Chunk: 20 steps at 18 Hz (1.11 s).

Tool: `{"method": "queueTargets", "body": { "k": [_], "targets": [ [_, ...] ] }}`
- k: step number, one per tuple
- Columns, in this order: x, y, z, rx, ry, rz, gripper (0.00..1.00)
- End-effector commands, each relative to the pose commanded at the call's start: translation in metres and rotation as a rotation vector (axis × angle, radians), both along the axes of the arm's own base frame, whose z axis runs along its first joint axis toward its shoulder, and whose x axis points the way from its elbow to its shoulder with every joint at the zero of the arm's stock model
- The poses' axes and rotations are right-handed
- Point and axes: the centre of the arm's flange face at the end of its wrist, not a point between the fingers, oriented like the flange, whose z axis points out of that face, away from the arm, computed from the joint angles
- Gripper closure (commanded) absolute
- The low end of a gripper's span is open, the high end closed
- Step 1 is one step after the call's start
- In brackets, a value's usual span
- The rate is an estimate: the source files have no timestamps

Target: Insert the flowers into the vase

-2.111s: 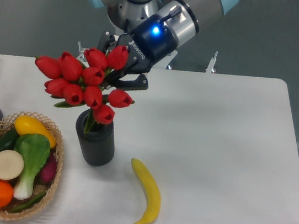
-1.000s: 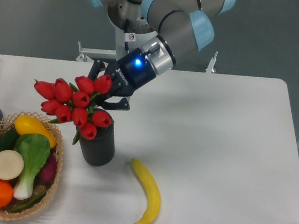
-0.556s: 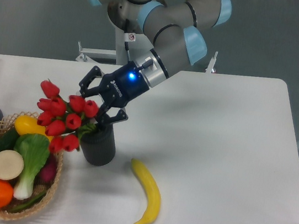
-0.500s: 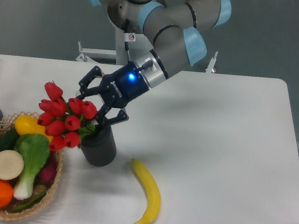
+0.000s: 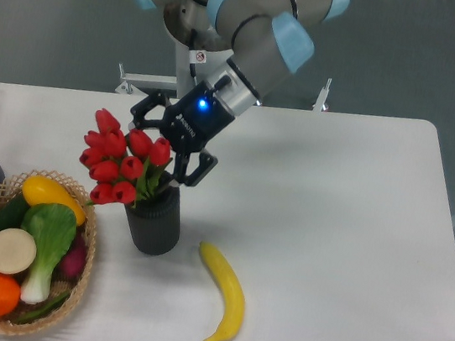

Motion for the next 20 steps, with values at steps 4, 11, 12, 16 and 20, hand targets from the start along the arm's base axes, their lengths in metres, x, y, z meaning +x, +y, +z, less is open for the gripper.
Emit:
{"method": "queueTargets", "body": {
  "k": [4,11,12,16,20],
  "targets": [
    [-0.002,-0.031,0.028,-0.131,0.188,0.111,0.00],
    [-0.036,-0.075,0.050,-0.306,0.368,0.290,0.00],
    [-0.057,-0.091,0.051,-0.341,0.373,0.350,0.00],
    [-0.117,-0.123,0.017,-0.486,0.376,0.399,0.00],
    [-0.187,-0.140,-0.041,-0.631,0.355,0.342,0.00]
  ]
}}
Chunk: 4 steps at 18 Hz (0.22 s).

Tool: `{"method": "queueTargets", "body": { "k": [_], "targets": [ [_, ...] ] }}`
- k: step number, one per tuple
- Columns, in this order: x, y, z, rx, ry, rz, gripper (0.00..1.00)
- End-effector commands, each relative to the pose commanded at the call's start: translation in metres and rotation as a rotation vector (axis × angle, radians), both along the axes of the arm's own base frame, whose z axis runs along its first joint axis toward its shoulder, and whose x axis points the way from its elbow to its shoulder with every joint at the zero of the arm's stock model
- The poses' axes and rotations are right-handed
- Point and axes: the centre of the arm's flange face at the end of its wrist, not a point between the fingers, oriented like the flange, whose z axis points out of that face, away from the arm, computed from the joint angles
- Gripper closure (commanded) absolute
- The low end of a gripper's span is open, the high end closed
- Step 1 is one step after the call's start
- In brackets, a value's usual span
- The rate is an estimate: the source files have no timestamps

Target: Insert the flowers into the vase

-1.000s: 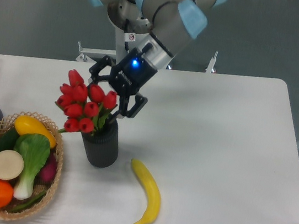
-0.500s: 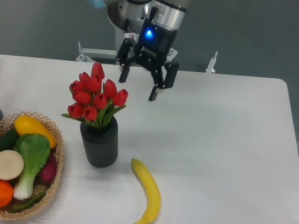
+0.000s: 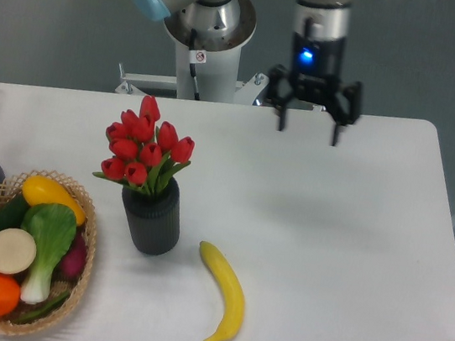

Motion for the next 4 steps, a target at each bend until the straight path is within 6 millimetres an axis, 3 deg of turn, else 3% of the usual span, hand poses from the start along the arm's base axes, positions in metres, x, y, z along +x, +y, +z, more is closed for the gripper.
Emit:
{"method": "queueTargets", "body": {
  "k": [1,4],
  "targets": [
    [-0.016,0.000,-0.014,-0.040,-0.013,0.008,0.00],
    [-0.054,0.011,-0.021,-0.069,-0.006,0.010,0.00]
  ]
}}
